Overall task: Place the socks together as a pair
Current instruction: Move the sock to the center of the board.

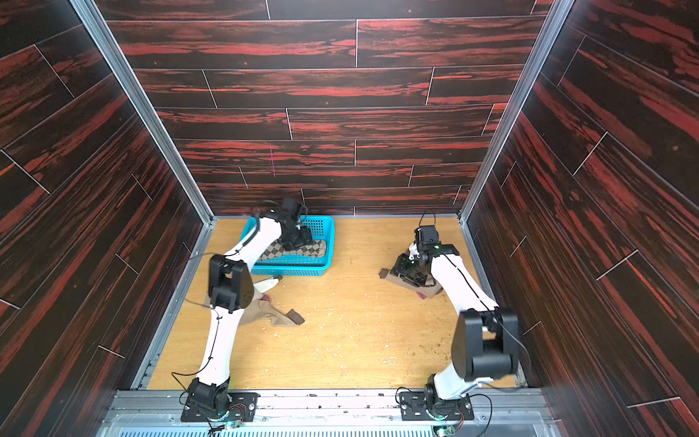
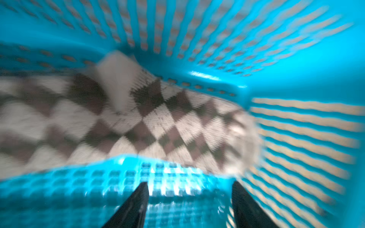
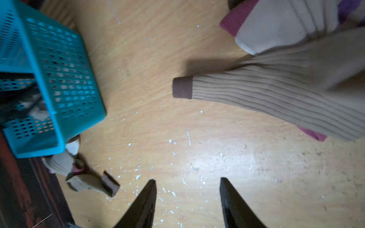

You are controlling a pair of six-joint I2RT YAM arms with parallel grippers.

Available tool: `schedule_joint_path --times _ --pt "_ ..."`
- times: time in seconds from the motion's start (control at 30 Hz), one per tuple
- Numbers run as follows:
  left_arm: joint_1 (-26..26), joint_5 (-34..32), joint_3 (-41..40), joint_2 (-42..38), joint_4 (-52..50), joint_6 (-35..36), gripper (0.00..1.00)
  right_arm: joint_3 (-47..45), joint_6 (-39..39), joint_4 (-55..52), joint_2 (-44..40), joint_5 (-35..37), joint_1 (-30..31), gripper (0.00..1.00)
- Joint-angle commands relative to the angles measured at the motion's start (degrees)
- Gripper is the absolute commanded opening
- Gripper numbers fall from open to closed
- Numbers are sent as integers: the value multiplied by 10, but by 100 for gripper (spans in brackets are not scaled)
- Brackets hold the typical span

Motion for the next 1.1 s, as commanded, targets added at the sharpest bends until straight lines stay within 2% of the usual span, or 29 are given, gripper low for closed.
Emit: schedule_joint_path --times 0.0,0.1,0.3,0.5,0.63,0.77,0.83,1.07 --pt "3 27 -28 -148 16 -8 98 40 -34 -7 58 20 6 55" --pt "3 50 -128 -248 62 -27 100 82 -52 -6 115 34 20 55" --pt "1 39 -364 -451 116 -42 100 184 -90 -27 217 65 41 54" --pt "2 11 -514 -575 98 -38 100 221 -121 -40 273 80 56 51" --pt "3 2 -560 -607 74 -40 100 207 -128 -41 279 80 63 42" --pt "3 -5 -584 -624 73 -46 100 166 -119 -42 239 101 68 12" --pt "3 -8 -588 -624 75 -47 100 137 -106 -37 205 98 68 1" --pt "2 8 -587 -599 87 -45 98 41 -59 -6 50 37 69 0"
